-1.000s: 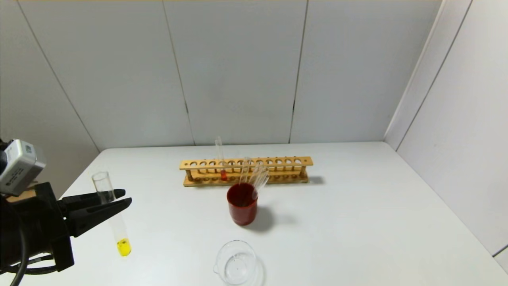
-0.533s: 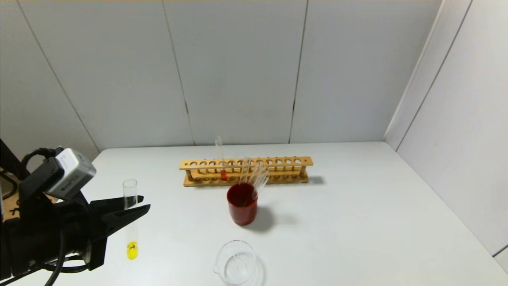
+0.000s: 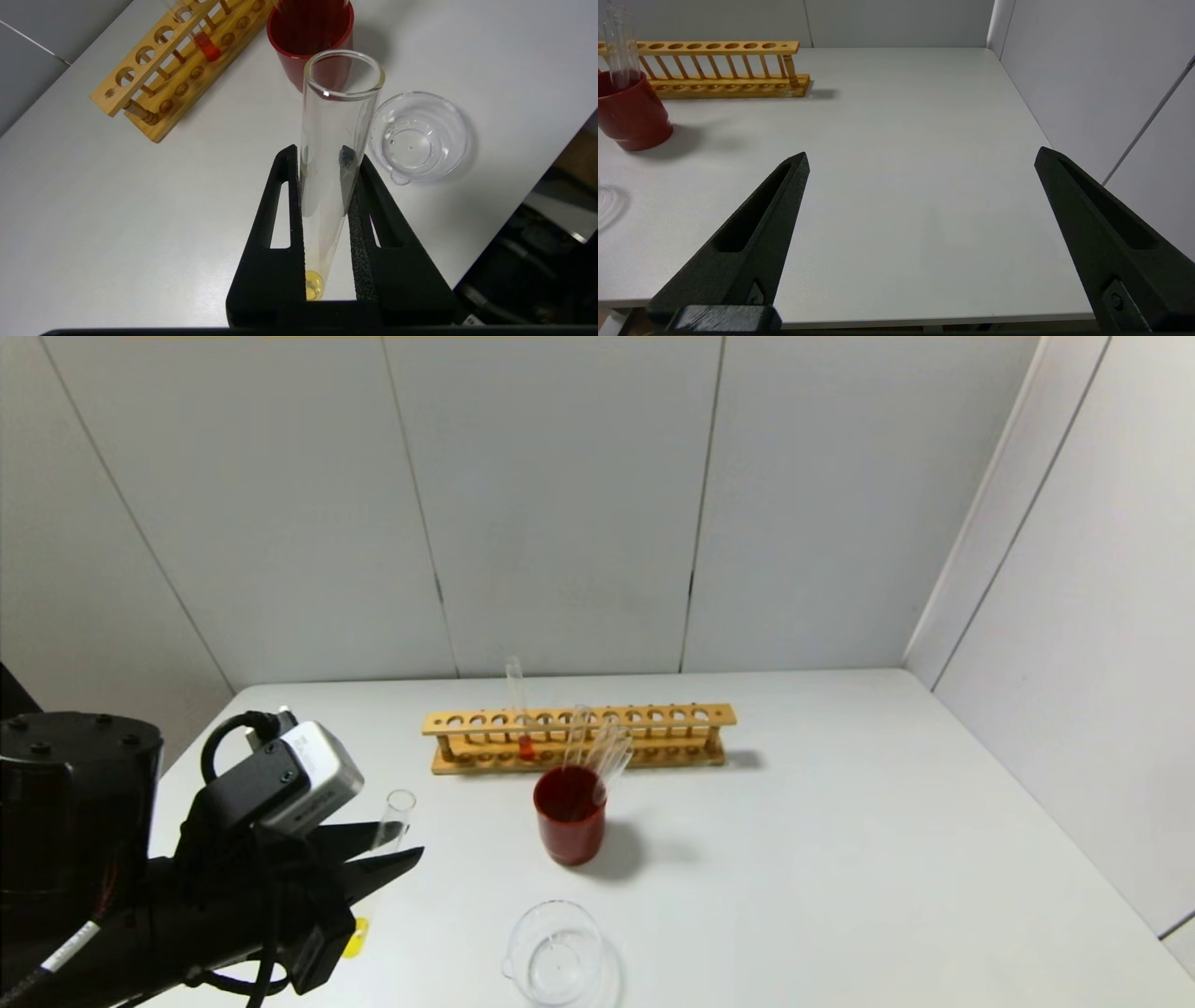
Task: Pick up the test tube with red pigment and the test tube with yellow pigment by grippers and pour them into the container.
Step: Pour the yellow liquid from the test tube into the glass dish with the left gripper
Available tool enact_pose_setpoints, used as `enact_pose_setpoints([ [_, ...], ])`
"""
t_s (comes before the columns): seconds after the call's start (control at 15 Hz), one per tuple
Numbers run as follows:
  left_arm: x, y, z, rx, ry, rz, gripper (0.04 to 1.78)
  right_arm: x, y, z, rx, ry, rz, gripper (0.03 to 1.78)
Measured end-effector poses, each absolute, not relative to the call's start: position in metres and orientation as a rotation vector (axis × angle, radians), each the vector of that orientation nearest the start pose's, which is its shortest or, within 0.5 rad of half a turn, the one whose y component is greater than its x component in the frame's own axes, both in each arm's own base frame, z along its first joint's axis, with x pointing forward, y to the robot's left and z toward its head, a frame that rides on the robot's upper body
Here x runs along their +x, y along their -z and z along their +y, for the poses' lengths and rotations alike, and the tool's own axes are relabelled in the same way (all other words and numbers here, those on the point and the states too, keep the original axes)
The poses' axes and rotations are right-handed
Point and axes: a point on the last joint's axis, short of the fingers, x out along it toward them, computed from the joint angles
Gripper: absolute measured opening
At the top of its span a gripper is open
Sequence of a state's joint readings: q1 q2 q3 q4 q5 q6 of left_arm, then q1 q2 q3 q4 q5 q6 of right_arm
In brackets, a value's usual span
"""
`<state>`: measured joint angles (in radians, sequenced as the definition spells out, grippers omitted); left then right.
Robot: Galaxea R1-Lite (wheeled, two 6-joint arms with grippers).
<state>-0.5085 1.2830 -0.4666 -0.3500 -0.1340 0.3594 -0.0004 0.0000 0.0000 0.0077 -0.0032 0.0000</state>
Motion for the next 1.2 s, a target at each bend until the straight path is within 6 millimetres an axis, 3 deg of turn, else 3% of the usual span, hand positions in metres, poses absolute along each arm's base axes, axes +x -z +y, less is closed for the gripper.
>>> enact_pose_setpoints([
  [0.4,0.169,-0.153,-0.1,0.61,0.656,0.353,0.32,-0.023,-0.075,0.0,0.0,0.004,0.008,1.7],
  [1.2,0.171,-0.14,-0.124,0.862,0.67,0.345,0.32,-0.023,-0.075,0.0,0.0,0.004,0.008,1.7],
])
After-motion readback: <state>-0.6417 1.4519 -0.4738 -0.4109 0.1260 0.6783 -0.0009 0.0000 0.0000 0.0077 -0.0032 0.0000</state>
